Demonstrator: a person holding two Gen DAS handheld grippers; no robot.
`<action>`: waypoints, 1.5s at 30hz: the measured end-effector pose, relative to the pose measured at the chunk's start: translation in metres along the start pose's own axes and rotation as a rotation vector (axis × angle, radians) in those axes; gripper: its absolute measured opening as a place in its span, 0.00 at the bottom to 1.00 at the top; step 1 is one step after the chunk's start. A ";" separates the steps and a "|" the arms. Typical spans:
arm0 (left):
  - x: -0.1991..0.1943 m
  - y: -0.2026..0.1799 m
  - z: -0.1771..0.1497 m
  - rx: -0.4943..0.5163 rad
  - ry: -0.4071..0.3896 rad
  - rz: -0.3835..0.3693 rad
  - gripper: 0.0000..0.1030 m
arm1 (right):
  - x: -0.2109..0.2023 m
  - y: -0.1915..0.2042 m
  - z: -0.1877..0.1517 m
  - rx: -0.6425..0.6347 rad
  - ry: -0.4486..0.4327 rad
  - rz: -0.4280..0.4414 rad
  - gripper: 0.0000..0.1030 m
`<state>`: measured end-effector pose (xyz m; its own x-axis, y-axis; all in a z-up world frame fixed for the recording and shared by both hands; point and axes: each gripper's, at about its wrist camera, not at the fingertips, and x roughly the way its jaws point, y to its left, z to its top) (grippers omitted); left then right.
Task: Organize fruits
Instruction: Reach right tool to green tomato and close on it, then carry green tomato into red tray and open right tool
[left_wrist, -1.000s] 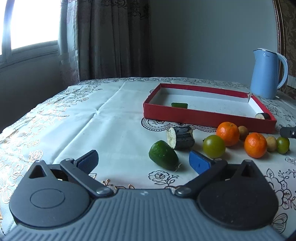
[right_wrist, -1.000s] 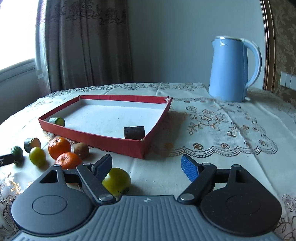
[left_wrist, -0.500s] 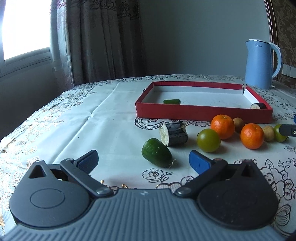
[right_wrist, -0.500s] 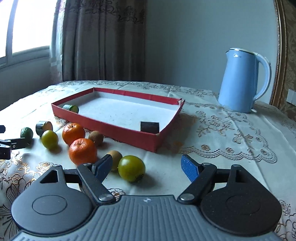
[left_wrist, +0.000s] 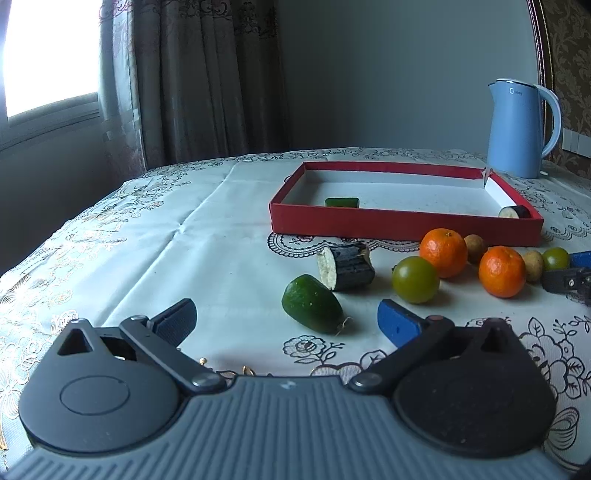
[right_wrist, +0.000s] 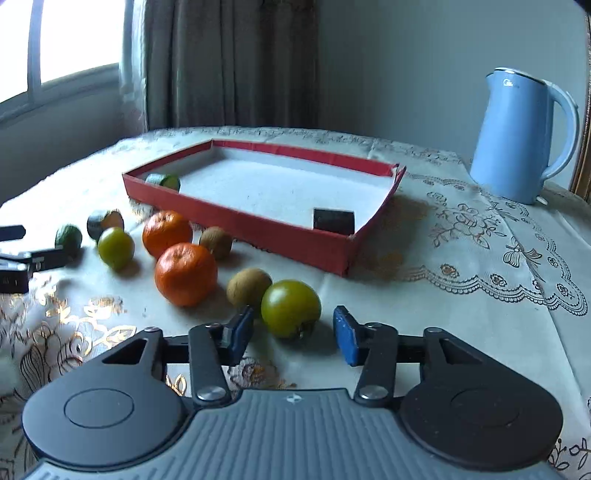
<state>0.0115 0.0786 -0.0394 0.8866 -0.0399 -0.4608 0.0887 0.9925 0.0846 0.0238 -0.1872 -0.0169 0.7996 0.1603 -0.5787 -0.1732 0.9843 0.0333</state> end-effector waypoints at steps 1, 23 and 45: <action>0.000 0.000 0.000 -0.001 0.001 -0.001 1.00 | 0.000 -0.001 0.000 0.007 -0.001 0.000 0.39; 0.002 0.000 0.000 -0.006 0.019 0.011 1.00 | -0.011 -0.021 0.009 0.173 -0.109 -0.042 0.32; 0.018 0.001 0.013 -0.135 0.091 0.062 1.00 | -0.011 -0.025 0.016 0.176 -0.180 0.003 0.33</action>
<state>0.0332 0.0778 -0.0365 0.8433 0.0264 -0.5368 -0.0320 0.9995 -0.0011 0.0285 -0.2124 0.0016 0.8913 0.1578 -0.4250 -0.0850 0.9790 0.1852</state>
